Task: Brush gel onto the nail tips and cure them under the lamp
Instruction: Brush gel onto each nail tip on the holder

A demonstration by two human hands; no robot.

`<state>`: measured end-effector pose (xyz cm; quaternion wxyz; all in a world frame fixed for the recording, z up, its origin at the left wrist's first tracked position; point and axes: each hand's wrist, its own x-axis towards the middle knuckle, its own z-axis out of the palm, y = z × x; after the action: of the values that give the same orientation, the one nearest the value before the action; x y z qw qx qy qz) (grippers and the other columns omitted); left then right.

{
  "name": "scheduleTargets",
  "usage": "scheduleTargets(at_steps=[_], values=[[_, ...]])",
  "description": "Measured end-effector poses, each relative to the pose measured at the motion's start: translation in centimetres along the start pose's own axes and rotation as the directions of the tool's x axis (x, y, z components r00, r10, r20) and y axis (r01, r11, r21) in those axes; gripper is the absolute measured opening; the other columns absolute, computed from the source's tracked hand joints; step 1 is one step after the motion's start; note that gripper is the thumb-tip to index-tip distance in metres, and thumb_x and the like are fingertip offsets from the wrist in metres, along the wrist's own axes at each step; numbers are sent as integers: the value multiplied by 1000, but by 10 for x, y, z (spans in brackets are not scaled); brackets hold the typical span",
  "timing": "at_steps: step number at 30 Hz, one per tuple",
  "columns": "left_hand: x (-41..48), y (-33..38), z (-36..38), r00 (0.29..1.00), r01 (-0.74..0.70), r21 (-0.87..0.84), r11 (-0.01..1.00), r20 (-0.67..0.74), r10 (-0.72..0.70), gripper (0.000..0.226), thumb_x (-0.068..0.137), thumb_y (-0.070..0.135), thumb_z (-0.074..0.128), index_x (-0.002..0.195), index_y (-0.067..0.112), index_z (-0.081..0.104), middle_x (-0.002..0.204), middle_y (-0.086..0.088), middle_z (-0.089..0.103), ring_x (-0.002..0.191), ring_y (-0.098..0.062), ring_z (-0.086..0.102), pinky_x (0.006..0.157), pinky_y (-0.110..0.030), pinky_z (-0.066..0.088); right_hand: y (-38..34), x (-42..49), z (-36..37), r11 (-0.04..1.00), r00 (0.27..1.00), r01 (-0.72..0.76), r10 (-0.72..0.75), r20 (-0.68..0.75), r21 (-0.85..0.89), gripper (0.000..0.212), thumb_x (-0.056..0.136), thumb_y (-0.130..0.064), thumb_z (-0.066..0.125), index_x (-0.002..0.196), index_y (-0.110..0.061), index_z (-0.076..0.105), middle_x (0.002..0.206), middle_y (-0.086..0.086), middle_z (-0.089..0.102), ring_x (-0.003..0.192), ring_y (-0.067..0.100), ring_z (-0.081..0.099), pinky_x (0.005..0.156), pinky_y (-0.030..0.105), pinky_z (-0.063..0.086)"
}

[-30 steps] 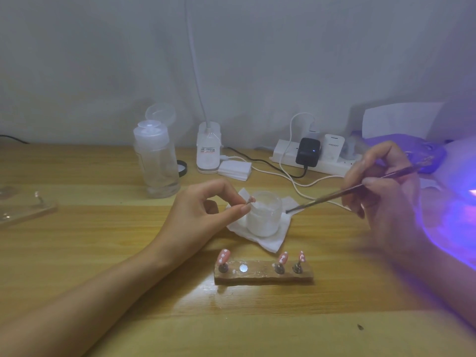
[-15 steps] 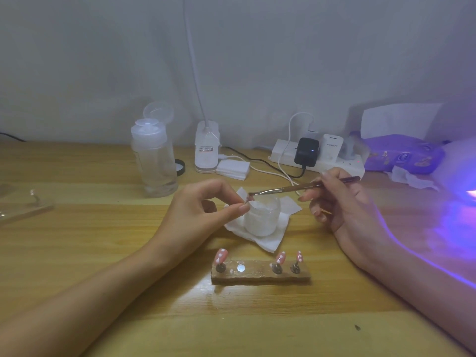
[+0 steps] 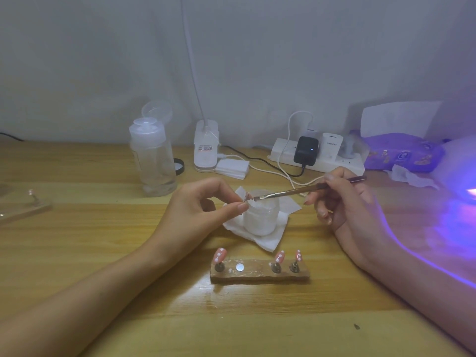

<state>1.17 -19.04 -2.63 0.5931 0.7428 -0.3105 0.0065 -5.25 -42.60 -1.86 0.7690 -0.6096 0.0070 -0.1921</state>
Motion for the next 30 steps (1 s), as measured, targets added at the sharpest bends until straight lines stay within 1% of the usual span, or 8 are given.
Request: scheduleTargets(at_steps=[4,8,15,18,24,26,28,30], values=[[0,-1,0,1000,5,1,1000,1,-5,16,76,38,76,74,23,70,76,9,71,45,-1,44,47,-9,35,-1,-2,3,999,997,27,-25,70,-17,19,90,-29,54,81,-13,47,71,14,71,45,12,49,43,19,39],[0,-1,0,1000,2,-2,1000,7,-2,15,76,39,76,73,25,70,78,8,72,45,-1,44,47,-10,36,2,-1,0,1000,1000,20,-20,11,-23,22,100,-15,47,78,-13,47,65,14,68,43,12,47,41,18,38],[0,-3,0,1000,2,6,1000,3,-2,14,76,39,76,73,27,70,77,10,71,45,-2,43,46,-10,35,2,0,1,998,998,44,-41,54,-50,18,94,-23,53,83,-10,47,67,13,69,44,12,49,42,19,38],[0,-3,0,1000,6,-5,1000,-7,-6,8,81,28,77,79,23,71,81,11,72,45,0,48,44,-9,36,2,1,-1,998,999,40,-40,6,-45,23,102,-11,44,79,-12,46,63,12,67,42,11,46,40,18,35],[8,30,-13,981,-129,-133,983,-161,107,9,90,7,69,92,13,64,89,4,76,65,2,65,51,-9,43,-2,2,1,999,998,19,-17,-58,34,27,103,-13,43,76,-15,47,61,9,66,41,10,44,41,18,33],[11,51,-25,957,-237,-102,966,-196,214,9,91,11,70,92,16,63,90,4,77,80,-9,72,58,-18,51,-3,3,1,999,997,8,-4,-82,45,29,102,-13,45,74,-16,48,60,9,65,42,10,44,41,17,32],[8,66,-31,935,-311,-16,950,-182,304,7,92,15,70,92,14,63,93,3,78,92,-19,74,67,-48,58,-2,3,1,998,996,-3,8,-86,59,32,102,-13,45,71,-19,50,61,9,64,42,10,44,40,17,32],[1,73,-30,934,-327,59,943,-130,332,10,93,18,70,90,10,64,94,5,78,92,-18,74,59,-64,51,-2,3,1,998,997,-5,11,-82,67,32,102,-13,45,71,-19,51,61,9,64,42,10,44,40,17,33]])
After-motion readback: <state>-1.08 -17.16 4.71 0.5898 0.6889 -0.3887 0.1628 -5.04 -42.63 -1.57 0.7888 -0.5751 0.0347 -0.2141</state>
